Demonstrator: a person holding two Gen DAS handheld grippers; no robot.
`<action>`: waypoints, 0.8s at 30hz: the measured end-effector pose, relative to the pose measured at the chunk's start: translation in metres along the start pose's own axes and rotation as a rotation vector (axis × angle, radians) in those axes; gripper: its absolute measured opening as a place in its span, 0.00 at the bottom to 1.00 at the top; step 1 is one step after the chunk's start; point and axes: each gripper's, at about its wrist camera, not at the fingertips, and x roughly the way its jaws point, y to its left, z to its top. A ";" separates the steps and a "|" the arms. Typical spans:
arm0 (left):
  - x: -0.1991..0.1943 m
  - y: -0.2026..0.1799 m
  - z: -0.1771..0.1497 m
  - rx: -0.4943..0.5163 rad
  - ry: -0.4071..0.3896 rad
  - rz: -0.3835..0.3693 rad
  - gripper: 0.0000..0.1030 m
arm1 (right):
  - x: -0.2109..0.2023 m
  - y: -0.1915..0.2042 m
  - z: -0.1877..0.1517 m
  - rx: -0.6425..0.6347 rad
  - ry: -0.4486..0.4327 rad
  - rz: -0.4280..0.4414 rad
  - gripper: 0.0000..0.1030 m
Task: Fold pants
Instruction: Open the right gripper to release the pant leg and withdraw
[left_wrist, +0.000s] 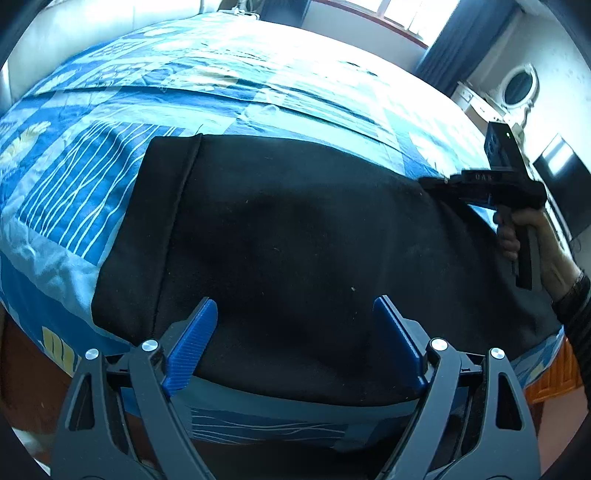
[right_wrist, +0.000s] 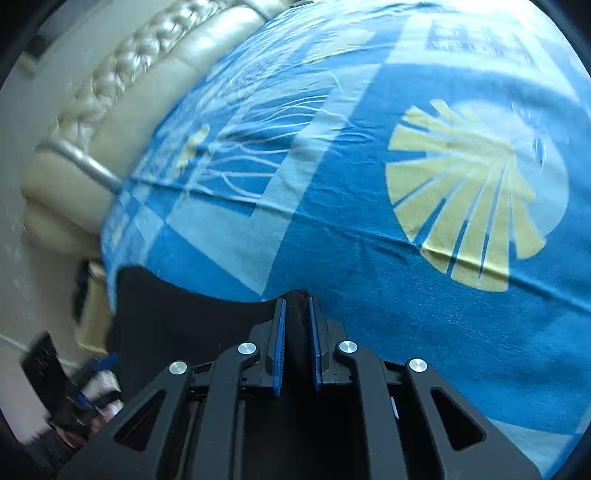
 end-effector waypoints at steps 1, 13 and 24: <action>0.000 0.000 0.000 0.005 0.001 0.003 0.84 | -0.002 -0.005 -0.001 0.024 -0.008 0.026 0.12; 0.002 -0.001 -0.004 0.045 0.005 0.017 0.87 | -0.186 -0.085 -0.076 0.347 -0.395 -0.136 0.36; 0.001 -0.004 -0.005 0.037 0.002 0.032 0.87 | -0.434 -0.190 -0.356 0.819 -0.809 -0.377 0.59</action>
